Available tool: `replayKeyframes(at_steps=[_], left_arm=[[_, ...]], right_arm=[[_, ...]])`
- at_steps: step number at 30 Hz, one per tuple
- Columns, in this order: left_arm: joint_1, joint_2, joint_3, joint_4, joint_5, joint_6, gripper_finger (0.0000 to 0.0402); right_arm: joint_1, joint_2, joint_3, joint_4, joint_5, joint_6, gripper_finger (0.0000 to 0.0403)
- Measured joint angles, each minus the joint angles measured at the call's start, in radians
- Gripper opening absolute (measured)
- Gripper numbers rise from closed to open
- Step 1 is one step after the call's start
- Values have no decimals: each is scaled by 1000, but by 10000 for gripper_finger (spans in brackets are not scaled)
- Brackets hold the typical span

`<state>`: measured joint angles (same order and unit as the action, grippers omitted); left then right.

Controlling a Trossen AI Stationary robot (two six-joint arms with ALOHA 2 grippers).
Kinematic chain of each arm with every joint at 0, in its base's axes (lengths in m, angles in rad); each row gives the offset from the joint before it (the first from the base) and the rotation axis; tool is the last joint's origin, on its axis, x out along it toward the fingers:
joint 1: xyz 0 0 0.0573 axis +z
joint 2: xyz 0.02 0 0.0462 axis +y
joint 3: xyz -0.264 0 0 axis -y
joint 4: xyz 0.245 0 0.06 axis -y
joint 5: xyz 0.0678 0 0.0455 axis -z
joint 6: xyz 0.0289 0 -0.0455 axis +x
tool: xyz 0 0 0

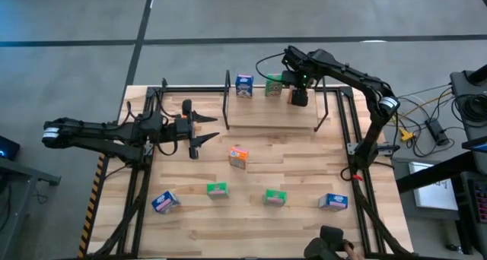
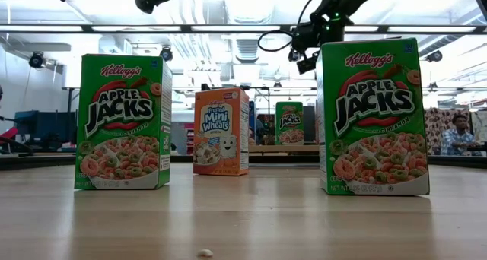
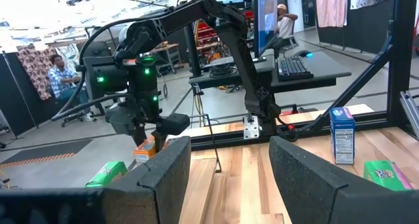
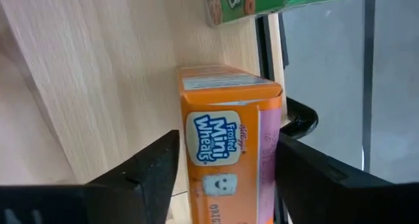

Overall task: Stack cereal on shelf
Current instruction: Put the bottom right orange cereal box on the shelf

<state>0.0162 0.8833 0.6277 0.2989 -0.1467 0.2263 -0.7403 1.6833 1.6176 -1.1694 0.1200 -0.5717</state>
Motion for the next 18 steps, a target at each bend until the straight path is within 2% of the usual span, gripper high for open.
replayKeyframes(at_steps=[6,12,18], left_arm=[[0,0,0,0,0,-3,191],[0,0,0,0,0,-3,191],[0,0,0,0,0,-3,191]], right_arm=[[0,0,0,-1,6,-14,250],[4,-9,34,-10,11,-23,247],[16,-13,146,-83,11,45,244]])
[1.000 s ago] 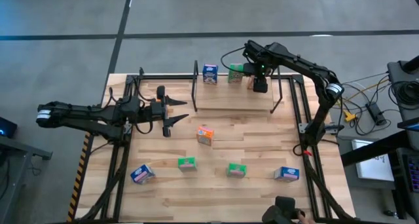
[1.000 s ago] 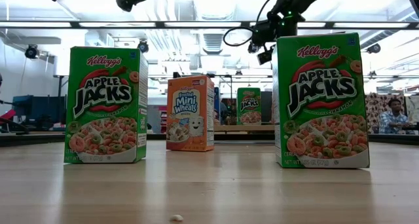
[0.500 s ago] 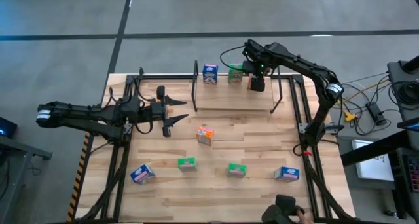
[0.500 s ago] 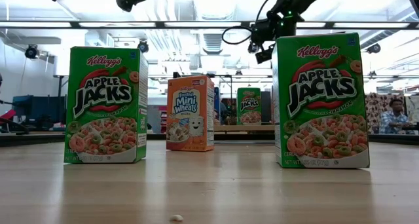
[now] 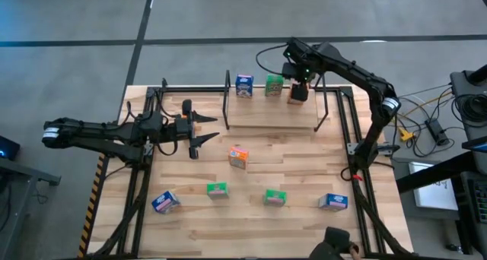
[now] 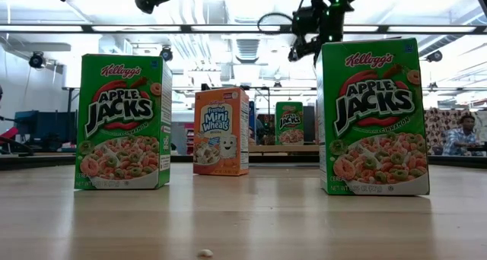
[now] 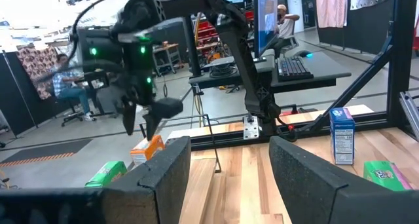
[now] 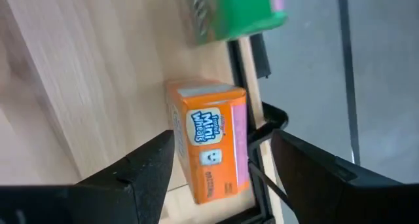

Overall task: Stack cereal on shelf
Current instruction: Put the bottom right orange cereal box on the shelf

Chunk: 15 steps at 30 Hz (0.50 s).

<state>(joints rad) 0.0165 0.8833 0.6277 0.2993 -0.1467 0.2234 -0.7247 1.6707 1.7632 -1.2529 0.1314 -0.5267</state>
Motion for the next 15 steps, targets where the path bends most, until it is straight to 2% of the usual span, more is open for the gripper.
replayKeyframes(at_steps=[3,7,11,15], left_arm=[[0,0,0,0,0,0,191],[0,0,0,0,0,-4,191],[0,0,0,-1,0,-5,191],[0,0,0,-3,0,-4,191]], right_arm=[[16,-1,42,-52,-38,68,241],[45,-2,46,-82,-155,124,215],[76,-2,3,-76,-185,135,161],[80,-1,-53,-52,-179,135,89]])
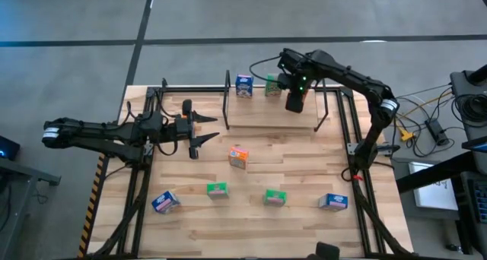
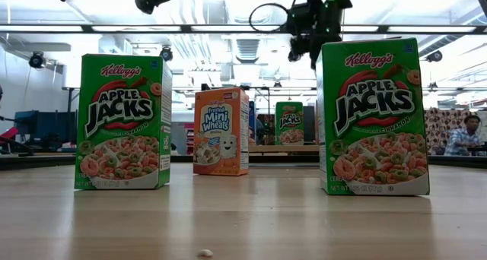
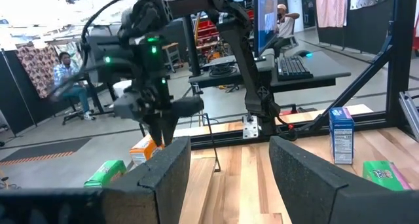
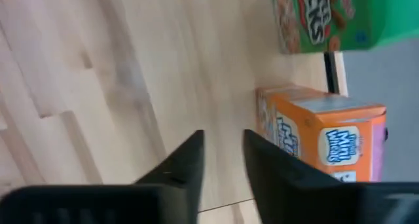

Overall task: Stack cereal on shelf
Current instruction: Put the bottom right orange cereal box on the shelf

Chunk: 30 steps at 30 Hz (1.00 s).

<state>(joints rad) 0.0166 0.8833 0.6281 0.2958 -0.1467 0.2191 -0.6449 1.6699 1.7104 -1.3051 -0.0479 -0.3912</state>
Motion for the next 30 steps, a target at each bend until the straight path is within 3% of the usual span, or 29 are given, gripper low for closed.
replayKeyframes(at_steps=[5,15,22,30], left_arm=[[0,0,0,-1,0,0,191],[0,0,0,-1,0,0,191],[0,0,0,-2,0,0,191],[0,0,0,-2,0,-3,191]], right_arm=[[-7,1,-81,57,150,-2,16],[-33,2,-142,152,314,-2,13],[-46,2,-145,201,321,-3,13],[-34,1,-154,136,299,16,13]])
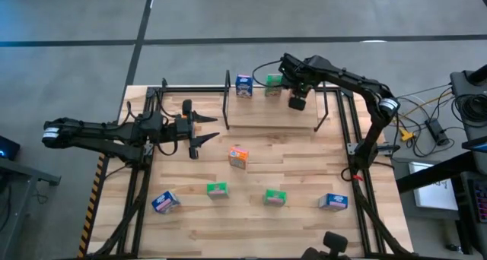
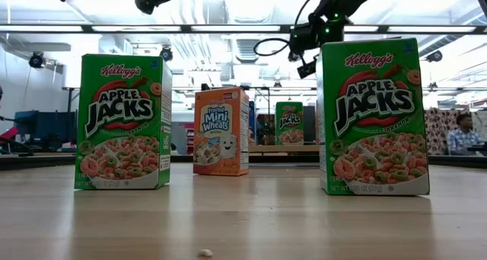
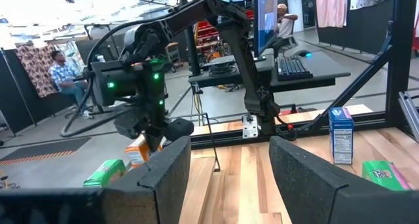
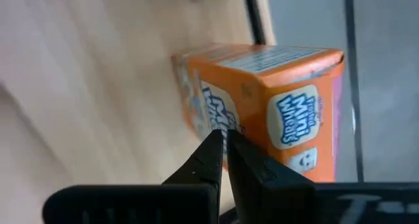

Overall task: Stack cereal on shelf
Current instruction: Put the bottom right orange cereal box on the shelf

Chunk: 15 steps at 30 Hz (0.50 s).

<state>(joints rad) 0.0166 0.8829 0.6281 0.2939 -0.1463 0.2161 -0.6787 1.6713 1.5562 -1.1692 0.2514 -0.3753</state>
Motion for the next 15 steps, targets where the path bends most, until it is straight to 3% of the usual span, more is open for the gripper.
replayKeyframes(at_steps=[9,15], left_arm=[[0,0,0,1,0,-43,191],[0,0,0,2,0,-98,191]], right_arm=[[61,-88,-36,-13,-177,39,13],[131,-246,-206,222,-181,160,13]])
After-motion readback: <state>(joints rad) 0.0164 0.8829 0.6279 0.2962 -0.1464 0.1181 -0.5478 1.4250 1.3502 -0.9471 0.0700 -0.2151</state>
